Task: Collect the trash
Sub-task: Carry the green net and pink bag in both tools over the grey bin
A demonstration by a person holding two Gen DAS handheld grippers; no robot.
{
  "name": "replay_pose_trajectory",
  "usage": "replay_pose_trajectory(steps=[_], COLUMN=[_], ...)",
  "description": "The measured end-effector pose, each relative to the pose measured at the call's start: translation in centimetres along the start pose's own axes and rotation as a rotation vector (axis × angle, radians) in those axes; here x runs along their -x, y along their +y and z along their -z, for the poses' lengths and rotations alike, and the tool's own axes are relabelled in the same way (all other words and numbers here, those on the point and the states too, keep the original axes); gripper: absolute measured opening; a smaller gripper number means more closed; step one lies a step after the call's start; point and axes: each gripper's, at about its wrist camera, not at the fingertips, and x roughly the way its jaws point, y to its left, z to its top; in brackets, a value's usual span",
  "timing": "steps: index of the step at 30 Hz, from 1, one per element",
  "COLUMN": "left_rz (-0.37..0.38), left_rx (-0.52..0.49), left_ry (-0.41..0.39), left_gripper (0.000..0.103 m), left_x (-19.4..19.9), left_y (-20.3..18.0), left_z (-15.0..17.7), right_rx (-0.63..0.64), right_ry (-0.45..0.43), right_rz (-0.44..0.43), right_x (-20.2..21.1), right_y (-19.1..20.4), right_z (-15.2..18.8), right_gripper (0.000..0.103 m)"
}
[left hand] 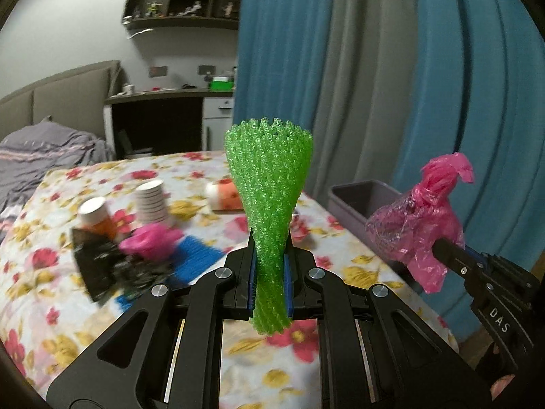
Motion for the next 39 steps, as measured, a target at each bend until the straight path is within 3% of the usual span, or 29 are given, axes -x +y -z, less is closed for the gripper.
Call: replay_pose_trajectory(steps=[21, 39], left_rz=[0.161, 0.211], left_rx=[-0.12, -0.164], left_ry=[0.015, 0.077], left_gripper=[0.012, 0.012], left_x=[-10.4, -17.5], left_y=[-11.1, -16.1], left_z=[-5.1, -5.2], right_rx=[-0.117, -0.183], right_ry=[-0.027, 0.025], right_rz=[0.245, 0.282], right_x=[-4.9, -7.7], right_y=[-12.0, -14.8], right_z=[-2.3, -2.7], right_gripper=[0.007, 0.007])
